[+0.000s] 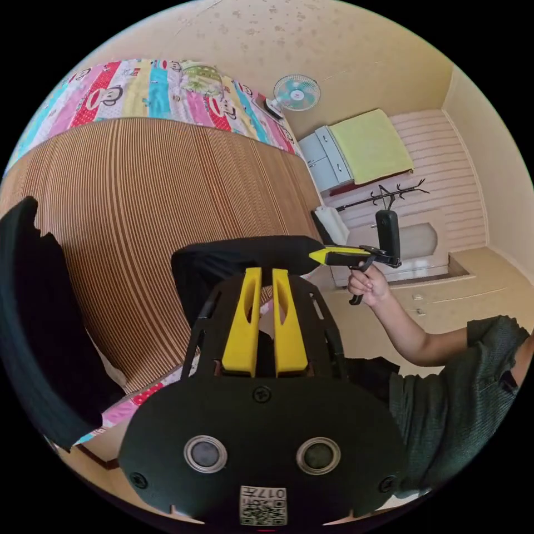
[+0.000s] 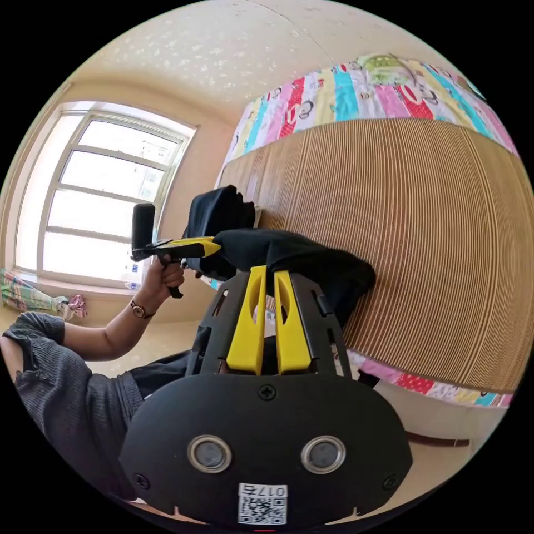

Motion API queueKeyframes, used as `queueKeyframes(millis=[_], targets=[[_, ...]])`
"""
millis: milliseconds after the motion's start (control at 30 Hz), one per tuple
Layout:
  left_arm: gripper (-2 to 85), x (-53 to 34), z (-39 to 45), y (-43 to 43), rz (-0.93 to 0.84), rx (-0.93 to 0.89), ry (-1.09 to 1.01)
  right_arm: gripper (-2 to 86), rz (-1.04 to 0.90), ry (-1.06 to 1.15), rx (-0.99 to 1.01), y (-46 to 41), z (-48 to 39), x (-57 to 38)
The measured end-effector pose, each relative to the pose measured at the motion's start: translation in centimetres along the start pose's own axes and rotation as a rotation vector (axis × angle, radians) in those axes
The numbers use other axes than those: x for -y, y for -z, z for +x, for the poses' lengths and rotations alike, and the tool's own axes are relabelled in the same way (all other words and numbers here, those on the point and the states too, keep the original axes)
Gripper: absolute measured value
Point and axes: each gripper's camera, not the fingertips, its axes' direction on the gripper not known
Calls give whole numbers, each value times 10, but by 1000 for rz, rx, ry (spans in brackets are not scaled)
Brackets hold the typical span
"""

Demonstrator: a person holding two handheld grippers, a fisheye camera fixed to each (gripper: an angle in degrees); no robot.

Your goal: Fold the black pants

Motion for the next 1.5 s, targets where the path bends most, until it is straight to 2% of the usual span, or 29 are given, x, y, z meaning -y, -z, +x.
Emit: queueKeyframes(millis=[133,233,333,467,600,700,767,833,900,967,1033,1200,1500], targets=[[45,-58,-39,-76,-273,-1,148,38,-230,-174,57,-95,20,-69],[74,-81,-73,-104,-361,29,244,55,-396,-215,-65,-134,17,-82],[126,-66,-107,-103,-267,-21,291,93,-332,-215,-158,-133,14,-54],[146,-12,-153,-112,-154,26,228,127,-187,-248,-72,-136,25,4],[160,31,-197,-145,-194,31,227,164,-96,-378,47,-169,40,55],[159,36,-215,-174,-278,41,231,177,-124,-468,110,-209,37,66],[149,31,-220,-183,-270,1,226,182,-146,-491,137,-233,23,68],[137,23,-230,-187,-232,-23,285,176,-92,-504,90,-237,-4,70],[99,17,-242,-188,-219,-95,349,159,-116,-532,116,-239,-20,76],[77,15,-247,-190,-251,-151,375,124,-166,-525,149,-239,-39,84],[66,17,-239,-187,-277,-138,310,90,-167,-479,184,-228,-73,89],[57,27,-202,-181,-370,-128,170,65,-120,-450,204,-186,-141,89],[55,104,-94,-187,-304,-213,-32,62,168,-435,230,-38,-222,65]])
